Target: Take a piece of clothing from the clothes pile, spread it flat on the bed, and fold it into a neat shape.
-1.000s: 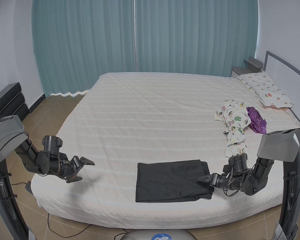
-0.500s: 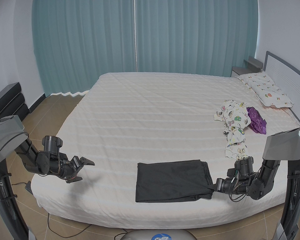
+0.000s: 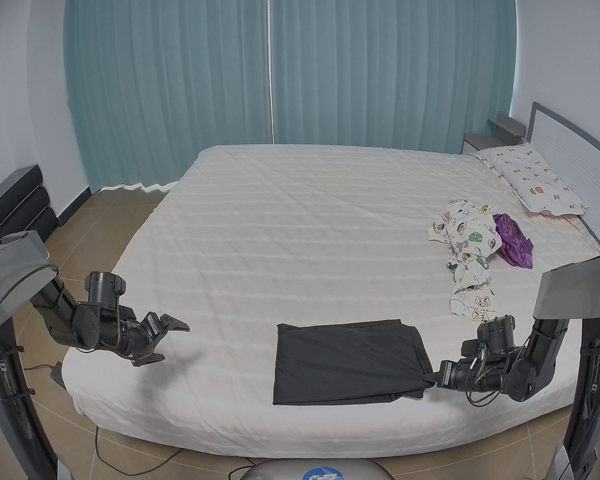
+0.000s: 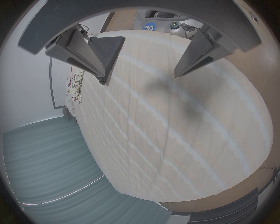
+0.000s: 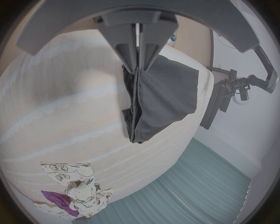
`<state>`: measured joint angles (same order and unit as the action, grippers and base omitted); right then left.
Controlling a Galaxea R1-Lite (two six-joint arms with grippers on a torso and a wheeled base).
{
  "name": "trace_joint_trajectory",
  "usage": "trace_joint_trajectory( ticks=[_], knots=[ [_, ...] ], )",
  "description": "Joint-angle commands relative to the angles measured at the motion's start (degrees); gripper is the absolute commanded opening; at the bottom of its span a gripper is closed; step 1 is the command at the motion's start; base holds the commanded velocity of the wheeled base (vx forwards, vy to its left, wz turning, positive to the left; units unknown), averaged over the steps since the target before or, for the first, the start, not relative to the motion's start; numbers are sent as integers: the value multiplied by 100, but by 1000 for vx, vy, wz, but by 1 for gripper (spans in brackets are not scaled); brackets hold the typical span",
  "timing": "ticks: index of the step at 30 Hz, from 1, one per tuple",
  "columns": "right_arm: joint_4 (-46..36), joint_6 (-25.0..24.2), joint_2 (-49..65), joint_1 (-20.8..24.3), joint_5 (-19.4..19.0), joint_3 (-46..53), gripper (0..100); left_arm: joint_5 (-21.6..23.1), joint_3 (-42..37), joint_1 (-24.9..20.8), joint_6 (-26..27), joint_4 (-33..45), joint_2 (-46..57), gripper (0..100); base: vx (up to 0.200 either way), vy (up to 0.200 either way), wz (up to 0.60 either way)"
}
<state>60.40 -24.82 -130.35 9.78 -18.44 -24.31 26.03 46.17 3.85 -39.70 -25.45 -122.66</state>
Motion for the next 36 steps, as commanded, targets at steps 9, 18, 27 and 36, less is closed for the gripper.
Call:
trace_joint_trajectory(
  ticks=[9, 18, 27, 36],
  knots=[
    [24, -49, -210, 33, -19, -689, 100, -1, -11, 1, -11, -3, -3, 100, 0, 0, 0],
    [-310, 39, -886, 156, -10, -1568, 100, -10, -11, 1, -11, -3, -3, 100, 0, 0, 0],
    [-266, 425, -1080, 182, -388, -1647, 100, -10, -11, 1, -11, -3, -3, 100, 0, 0, 0],
    [156, 610, -1300, 218, -748, -1665, 100, -19, -11, 1, -2, -3, -3, 100, 0, 0, 0]
  ],
)
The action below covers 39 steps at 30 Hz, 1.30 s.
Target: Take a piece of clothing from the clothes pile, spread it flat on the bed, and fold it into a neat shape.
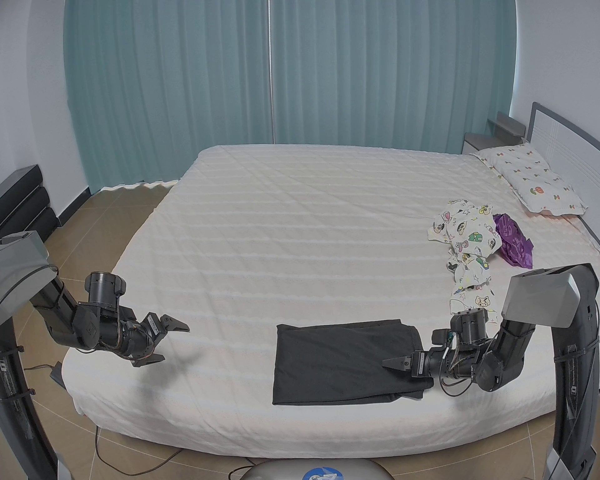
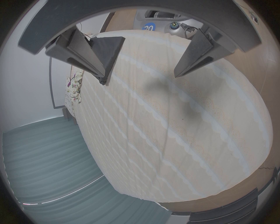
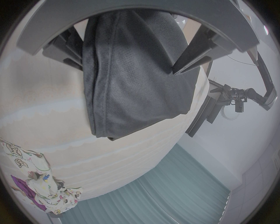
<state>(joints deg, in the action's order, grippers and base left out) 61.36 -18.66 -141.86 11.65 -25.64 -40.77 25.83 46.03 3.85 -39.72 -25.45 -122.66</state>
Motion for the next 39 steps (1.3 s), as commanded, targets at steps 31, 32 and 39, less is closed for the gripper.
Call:
trace_joint_trajectory(
  ticks=[31, 32, 39],
  knots=[
    [351, -709, -87, 329, 24, 69, 0, 1, -24, 1, 17, -3, -3, 100, 0, 0, 0],
    [439, -700, -70, 311, 24, 174, 0, 1, -42, 1, 8, -12, -3, 100, 0, 0, 0],
    [992, -709, -8, 91, -47, 658, 0, 1, -42, 1, 8, -3, 5, 100, 0, -86, 0]
  ],
)
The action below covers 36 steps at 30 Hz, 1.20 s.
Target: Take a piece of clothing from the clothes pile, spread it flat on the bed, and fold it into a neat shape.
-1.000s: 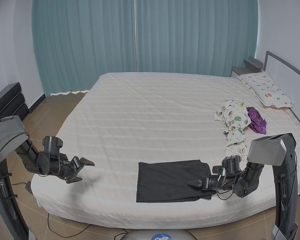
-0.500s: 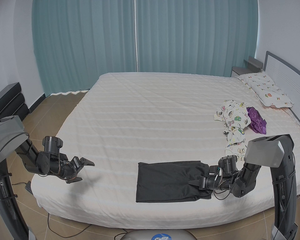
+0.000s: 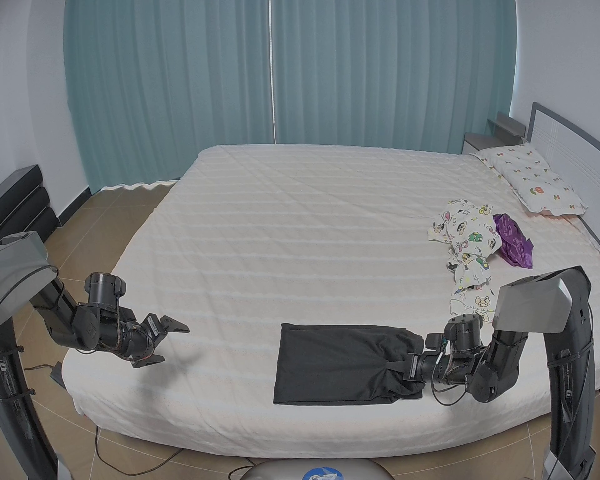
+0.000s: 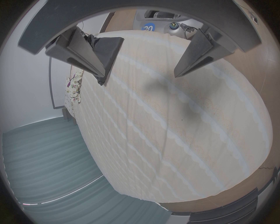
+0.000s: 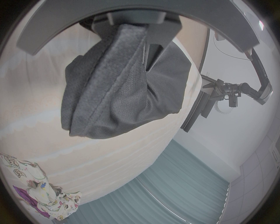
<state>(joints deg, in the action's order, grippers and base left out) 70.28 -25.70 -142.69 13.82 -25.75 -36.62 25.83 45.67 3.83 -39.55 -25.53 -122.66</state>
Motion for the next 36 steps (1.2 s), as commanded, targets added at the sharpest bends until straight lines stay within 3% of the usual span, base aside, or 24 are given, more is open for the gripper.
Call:
trace_joint_trajectory(
  ticks=[1, 15, 21, 30, 36],
  knots=[
    [109, -5, 75, -143, -53, 234, 0, 1, -5, 4, -9, 4, 5, 100, 0, -200, 0],
    [109, 39, 171, -222, -62, 269, 0, 1, -14, -5, 0, -5, 5, 100, 0, -200, 0],
    [118, 47, 163, -170, -53, 269, 0, 1, -5, 4, -9, -5, 14, 100, 0, 0, 0],
    [337, 39, 163, -126, -53, 278, 0, 1, -5, 4, -9, -5, 14, 100, -200, 0, 0],
    [434, -5, 180, -134, -53, 305, 0, 1, -5, 4, 0, -5, 5, 100, 0, 0, 0]
  ],
)
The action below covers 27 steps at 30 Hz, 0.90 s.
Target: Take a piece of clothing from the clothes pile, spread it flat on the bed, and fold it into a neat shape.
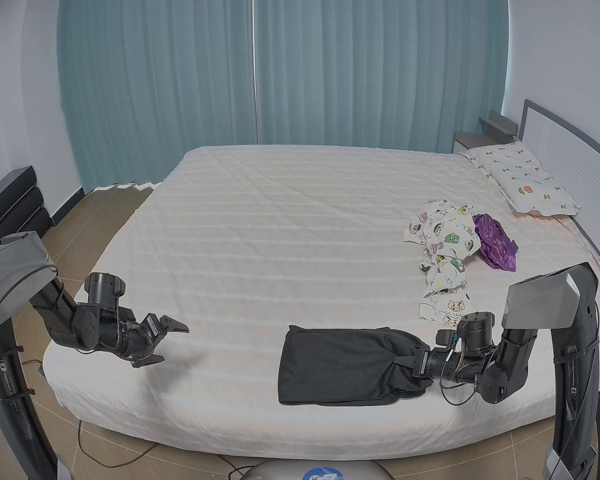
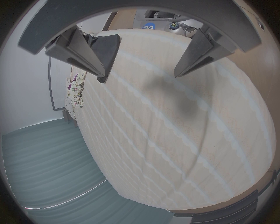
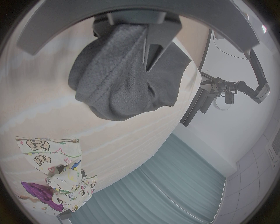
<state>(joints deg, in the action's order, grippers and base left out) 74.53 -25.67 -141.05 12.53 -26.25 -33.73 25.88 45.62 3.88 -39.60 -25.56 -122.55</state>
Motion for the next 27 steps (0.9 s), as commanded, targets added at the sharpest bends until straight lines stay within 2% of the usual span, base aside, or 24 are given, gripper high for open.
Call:
trace_joint_trajectory(
  ticks=[1, 6, 12, 27],
  knots=[
    [17, -8, 7, -5, -3, 33, 0, -4, 0, -1, 4, -1, -6, 100, 0, 0, 0],
    [17, -8, -2, -5, -3, 33, 0, 5, 0, -1, -4, -1, -6, 100, 0, 0, 0],
    [26, -17, 16, -14, -3, -2, 0, -4, 0, -1, -4, -1, 3, 100, -200, 0, 0],
    [-44, -17, 51, -137, 67, -292, 0, -4, 9, -27, 4, -1, -23, 100, 0, 0, 0]
  ],
)
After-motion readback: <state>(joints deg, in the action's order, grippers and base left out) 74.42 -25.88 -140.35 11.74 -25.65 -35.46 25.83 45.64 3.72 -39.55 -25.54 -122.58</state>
